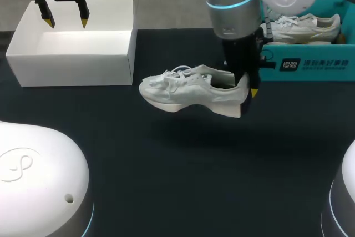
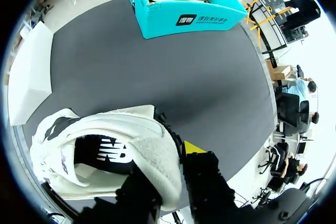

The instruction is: Take the shoe out of the shoebox, open the shoe tongue, remove and reinsert the insole, then place the shoe into the shoebox

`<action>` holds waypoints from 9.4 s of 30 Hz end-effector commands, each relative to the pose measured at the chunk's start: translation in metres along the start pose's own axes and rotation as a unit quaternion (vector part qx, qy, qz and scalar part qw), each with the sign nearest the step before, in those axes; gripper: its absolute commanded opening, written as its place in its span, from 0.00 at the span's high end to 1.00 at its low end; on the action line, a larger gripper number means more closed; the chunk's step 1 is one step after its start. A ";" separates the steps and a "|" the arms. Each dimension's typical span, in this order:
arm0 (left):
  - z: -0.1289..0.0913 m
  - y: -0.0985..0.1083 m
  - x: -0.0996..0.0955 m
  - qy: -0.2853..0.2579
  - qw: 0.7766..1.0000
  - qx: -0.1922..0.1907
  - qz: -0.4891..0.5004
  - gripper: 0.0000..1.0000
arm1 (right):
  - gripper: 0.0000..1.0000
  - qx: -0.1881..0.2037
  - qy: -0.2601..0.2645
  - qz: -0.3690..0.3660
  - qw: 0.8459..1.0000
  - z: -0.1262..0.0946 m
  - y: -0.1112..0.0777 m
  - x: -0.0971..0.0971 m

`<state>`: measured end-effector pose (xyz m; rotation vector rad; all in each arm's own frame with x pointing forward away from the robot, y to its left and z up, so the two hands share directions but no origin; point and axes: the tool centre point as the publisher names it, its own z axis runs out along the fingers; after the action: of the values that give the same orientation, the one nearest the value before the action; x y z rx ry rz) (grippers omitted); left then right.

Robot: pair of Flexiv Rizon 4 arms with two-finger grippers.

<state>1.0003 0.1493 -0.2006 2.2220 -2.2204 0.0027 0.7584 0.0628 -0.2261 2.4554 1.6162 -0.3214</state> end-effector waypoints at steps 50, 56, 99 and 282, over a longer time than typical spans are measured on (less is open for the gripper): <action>0.000 0.000 0.000 0.000 1.000 0.000 0.000 0.00 | 1.00 0.053 0.045 -0.035 0.997 0.164 0.008 0.031; 0.000 0.000 0.000 0.000 1.000 0.000 0.000 0.00 | 0.00 0.059 0.045 -0.034 0.997 0.164 0.004 0.029; 0.000 0.000 0.000 0.000 1.000 0.000 0.000 0.00 | 0.00 -0.113 0.134 -0.397 0.901 0.071 0.010 -0.015; 0.000 0.000 0.000 0.000 1.000 0.000 0.000 0.00 | 0.00 -0.461 0.389 -0.573 0.555 0.182 0.035 -0.043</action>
<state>1.0003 0.1493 -0.2007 2.2221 -2.2204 0.0027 0.7591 -0.0493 -0.3779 0.3519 2.5687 1.3775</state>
